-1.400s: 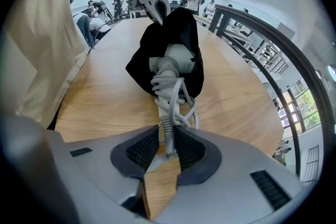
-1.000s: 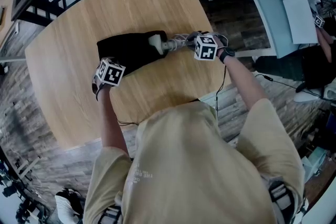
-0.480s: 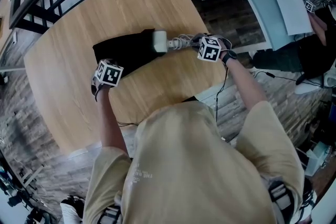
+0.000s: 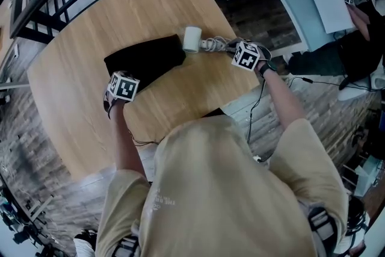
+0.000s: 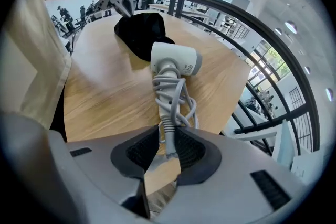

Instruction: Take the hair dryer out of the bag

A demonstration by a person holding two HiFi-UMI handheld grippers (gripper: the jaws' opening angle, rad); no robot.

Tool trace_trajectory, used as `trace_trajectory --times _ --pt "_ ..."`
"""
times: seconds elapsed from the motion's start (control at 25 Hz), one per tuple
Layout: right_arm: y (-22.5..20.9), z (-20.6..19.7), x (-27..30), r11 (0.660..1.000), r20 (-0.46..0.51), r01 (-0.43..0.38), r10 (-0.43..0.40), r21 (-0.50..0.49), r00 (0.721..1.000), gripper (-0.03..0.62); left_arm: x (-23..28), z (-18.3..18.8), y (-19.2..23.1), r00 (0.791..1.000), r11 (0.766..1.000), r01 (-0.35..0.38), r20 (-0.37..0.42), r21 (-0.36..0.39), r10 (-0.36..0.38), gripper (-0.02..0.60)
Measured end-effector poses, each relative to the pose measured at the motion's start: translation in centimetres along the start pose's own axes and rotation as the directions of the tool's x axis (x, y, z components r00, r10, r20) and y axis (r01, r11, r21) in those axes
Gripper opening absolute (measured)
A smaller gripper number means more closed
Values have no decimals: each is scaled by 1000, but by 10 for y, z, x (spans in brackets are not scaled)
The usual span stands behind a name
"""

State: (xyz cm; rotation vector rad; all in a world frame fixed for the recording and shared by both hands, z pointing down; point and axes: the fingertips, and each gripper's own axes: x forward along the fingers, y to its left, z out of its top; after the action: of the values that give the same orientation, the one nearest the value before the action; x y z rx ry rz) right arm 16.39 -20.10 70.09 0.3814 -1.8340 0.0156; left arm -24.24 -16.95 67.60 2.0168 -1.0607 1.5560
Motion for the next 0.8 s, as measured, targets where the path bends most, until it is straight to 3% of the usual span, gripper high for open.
trace_trajectory --times 0.2,0.36,0.56,0.72,0.8 --pt "15 -4 -2 989 1 17 -18 146 1000 91 -2 -2 -5 1000 1000 5 11 -6 -5 17" --pt "36 8 3 950 9 39 -44 311 999 91 -3 -3 -8 999 999 13 34 -34 -12 17" --pt "64 36 10 815 32 65 -102 575 994 91 -2 -3 -12 999 999 21 50 -48 -18 17" --pt "85 44 16 654 3 93 -145 751 989 91 -3 -3 -14 998 998 24 63 -65 -20 17" --pt "94 46 19 592 -18 115 -168 798 986 92 -3 -3 -14 997 997 26 72 -70 -21 17"
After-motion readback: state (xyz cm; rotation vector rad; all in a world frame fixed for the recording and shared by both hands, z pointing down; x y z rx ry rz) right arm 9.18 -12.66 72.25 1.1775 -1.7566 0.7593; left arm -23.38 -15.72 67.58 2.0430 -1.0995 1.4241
